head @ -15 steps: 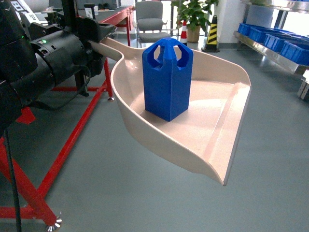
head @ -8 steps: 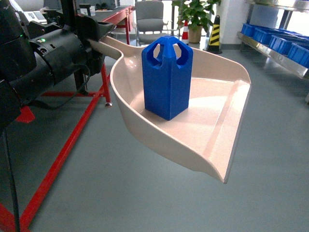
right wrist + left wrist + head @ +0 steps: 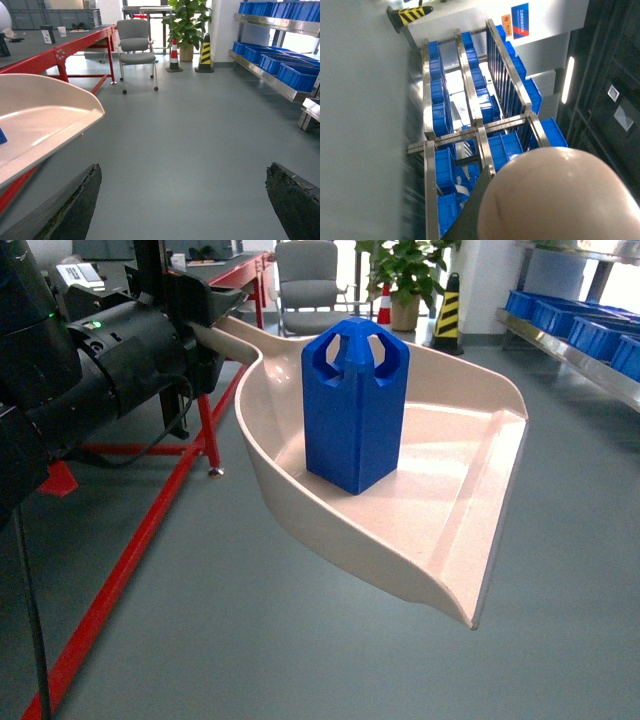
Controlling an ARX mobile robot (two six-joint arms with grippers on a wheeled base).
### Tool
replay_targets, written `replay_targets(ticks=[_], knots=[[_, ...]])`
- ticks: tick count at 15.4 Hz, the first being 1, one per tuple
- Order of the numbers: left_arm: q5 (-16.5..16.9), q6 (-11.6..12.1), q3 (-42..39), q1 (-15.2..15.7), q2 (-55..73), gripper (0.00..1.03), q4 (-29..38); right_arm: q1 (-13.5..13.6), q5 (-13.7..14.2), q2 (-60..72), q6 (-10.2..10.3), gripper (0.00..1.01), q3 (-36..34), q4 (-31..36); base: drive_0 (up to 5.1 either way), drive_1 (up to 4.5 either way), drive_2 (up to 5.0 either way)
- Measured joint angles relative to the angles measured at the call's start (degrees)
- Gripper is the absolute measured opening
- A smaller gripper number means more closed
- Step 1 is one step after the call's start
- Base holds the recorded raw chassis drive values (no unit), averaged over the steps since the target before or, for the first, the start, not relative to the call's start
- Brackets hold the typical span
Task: Place part in tray to right shelf
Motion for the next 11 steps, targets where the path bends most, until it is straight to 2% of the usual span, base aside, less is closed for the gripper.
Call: replay_targets(ticks=[11], knots=[[0.1,0.0,0.0,0.1,0.0,0.12,0.1,0.0,-0.1,0.2,0.0,0.98,0.0,0.0,0.0,4.21,-4.2]])
